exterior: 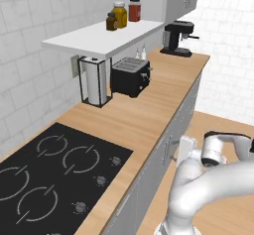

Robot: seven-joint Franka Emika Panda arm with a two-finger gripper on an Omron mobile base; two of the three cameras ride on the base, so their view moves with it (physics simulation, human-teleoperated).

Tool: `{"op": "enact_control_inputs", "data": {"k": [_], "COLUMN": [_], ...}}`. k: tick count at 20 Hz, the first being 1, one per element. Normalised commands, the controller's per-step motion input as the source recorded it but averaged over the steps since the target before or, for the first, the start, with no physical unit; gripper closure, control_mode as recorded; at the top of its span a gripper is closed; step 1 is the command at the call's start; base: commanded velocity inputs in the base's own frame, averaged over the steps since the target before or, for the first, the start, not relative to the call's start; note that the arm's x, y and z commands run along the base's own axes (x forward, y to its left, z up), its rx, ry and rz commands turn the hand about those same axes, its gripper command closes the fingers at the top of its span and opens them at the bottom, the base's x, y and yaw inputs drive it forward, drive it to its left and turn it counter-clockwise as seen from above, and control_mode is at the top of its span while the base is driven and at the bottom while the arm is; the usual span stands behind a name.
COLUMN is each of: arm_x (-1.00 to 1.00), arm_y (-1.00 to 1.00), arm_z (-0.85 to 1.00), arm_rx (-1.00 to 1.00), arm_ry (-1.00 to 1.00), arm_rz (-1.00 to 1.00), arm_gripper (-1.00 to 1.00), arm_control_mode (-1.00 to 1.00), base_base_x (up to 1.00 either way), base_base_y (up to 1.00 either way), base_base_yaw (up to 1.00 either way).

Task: Take a straw from the drawer in front and place it inside the glass cup on the dining counter.

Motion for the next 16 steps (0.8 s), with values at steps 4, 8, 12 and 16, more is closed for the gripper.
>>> {"op": "enact_control_inputs", "data": {"k": [4,8,12,16], "arm_x": [0.39,0.23,0.25,0.33], "arm_y": [0.0,0.27,0.46,0.21], "arm_z": [-0.22,0.0,-0.01,-0.1], "arm_rx": [0.0,0.0,-0.02,-0.01], "arm_ry": [0.08,0.08,0.13,0.11], "arm_rz": [0.0,-0.08,-0.11,-0.07], "arm_gripper": [-1.0,-1.0,-1.0,-1.0], "arm_control_mode": [-1.0,-1.0,-1.0,-1.0], "base_base_x": [0.0,0.0,0.0,0.0], "base_base_y": [0.0,0.0,0.0,0.0], "base_base_yaw": [0.0,0.0,0.0,0.0]}}
